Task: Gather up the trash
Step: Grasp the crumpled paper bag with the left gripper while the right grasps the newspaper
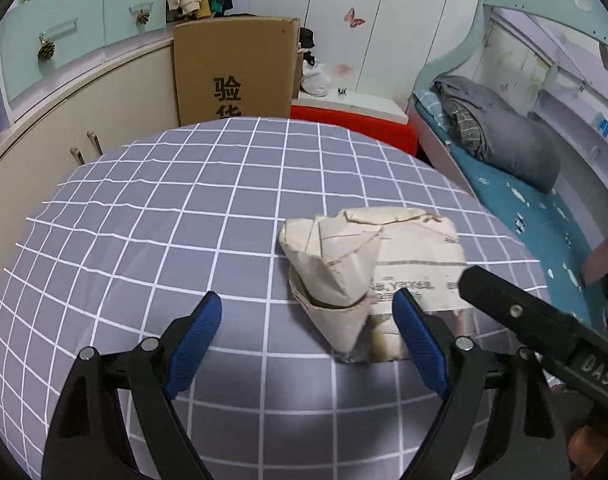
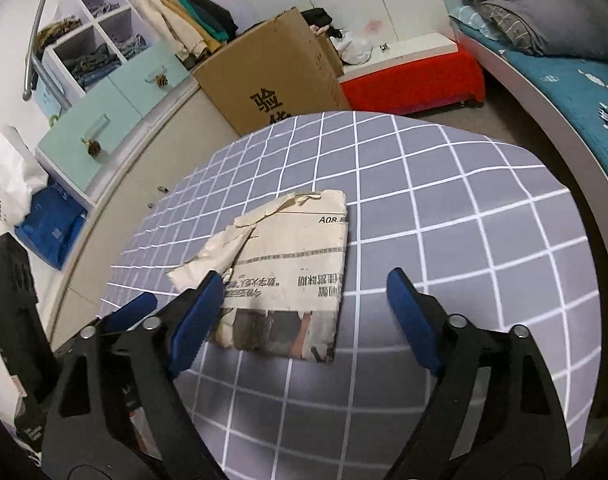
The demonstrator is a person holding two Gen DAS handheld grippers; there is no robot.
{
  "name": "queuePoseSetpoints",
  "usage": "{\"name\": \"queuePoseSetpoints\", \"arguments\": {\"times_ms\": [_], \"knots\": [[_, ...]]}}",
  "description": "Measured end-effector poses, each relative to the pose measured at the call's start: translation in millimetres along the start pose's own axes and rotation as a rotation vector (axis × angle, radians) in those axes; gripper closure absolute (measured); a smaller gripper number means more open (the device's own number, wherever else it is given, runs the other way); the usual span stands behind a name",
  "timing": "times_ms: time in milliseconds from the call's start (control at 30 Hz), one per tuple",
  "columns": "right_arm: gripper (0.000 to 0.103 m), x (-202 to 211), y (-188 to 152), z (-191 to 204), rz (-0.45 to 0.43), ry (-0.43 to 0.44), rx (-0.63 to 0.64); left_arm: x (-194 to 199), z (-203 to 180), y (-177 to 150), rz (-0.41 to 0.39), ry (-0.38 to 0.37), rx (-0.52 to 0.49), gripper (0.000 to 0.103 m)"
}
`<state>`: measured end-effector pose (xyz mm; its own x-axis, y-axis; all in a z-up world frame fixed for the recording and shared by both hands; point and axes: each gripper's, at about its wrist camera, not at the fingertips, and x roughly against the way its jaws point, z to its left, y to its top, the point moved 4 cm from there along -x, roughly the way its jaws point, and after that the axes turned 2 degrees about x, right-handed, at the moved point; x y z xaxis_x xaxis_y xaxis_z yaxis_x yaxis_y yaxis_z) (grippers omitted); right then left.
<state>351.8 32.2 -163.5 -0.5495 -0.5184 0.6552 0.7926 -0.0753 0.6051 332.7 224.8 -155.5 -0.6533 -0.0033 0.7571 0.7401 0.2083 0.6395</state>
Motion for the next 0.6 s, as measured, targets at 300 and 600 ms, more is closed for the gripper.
{"name": "queuePoseSetpoints", "arguments": {"times_ms": [300, 600], "knots": [[0.053, -15.9, 0.3, 6.9, 0.022, 0.0, 0.037, -15.9, -8.5, -3.2, 0.058, -0.033, -0.014, 0.042], [0.064, -11.3, -2.4, -4.0, 0.021, 0.043, 0.004, -4.7, -30.9, -7.4, 0.028, -0.025, -0.088, 0.074]]}}
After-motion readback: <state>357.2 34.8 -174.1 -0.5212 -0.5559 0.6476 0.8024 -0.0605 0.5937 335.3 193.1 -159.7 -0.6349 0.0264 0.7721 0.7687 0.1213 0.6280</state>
